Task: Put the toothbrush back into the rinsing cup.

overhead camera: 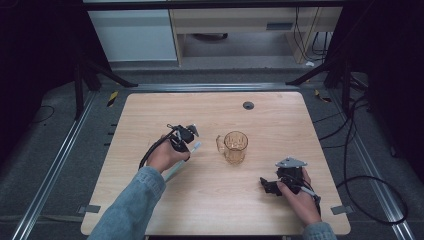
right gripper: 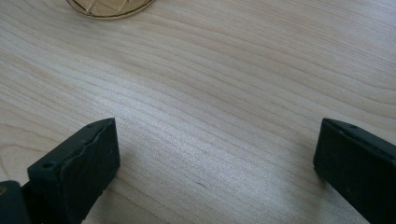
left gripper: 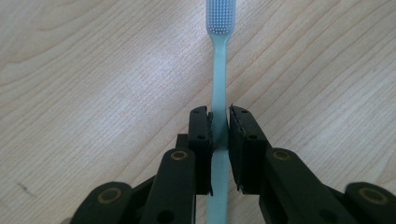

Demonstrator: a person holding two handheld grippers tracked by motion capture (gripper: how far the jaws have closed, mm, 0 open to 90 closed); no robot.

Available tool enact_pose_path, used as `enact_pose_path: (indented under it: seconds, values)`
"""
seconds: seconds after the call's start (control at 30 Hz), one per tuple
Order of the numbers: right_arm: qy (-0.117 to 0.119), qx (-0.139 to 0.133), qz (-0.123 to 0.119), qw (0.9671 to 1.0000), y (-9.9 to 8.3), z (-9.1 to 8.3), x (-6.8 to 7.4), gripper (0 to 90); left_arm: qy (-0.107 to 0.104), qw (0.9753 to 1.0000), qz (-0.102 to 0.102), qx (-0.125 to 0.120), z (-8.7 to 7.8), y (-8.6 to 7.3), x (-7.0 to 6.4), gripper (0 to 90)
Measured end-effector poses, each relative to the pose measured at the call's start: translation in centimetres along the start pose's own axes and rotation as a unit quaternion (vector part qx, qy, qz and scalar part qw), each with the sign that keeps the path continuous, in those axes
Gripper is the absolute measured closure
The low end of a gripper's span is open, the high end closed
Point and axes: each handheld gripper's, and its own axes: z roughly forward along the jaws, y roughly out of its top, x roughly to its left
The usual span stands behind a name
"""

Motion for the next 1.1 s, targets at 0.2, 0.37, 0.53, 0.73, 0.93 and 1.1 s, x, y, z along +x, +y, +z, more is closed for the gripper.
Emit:
enact_pose_path:
  seconds: [0.2, 0.37, 0.53, 0.73, 0.93, 1.1]
  values:
    - [-0.001, -0.002, -0.004, 1.0, 0.0, 0.0, 0.0, 0.6, 0.003, 0.9997, 0.013, -0.021, -1.1, 0.4, -0.4, 78.9]
    - [0.0, 0.0, 0.0, 1.0, 0.0, 0.0, 0.0, 0.7, -0.007, 0.9988, 0.007, -0.049, -1.5, 0.9, -0.3, 78.9]
    - [-0.002, 0.0, 0.002, 1.0, 0.0, 0.0, 0.1, 0.5, -0.01, 0.9965, 0.0, -0.083, -2.6, 1.3, -0.1, 78.9]
    - [-0.003, 0.0, 0.002, 1.0, 0.0, 0.0, 0.1, 0.4, -0.015, 0.9924, 0.0, -0.122, -4.2, 1.7, -0.3, 78.9]
    - [-0.001, 0.001, 0.0, 1.0, -0.1, -0.1, 0.1, 0.4, -0.009, 0.9874, -0.003, -0.158, -5.4, 2.1, -1.0, 78.9]
    - [-0.002, 0.0, -0.001, 1.0, -0.1, -0.1, 0.1, 0.4, 0.01, 0.9826, -0.003, -0.186, -5.9, 2.4, -2.2, 78.9]
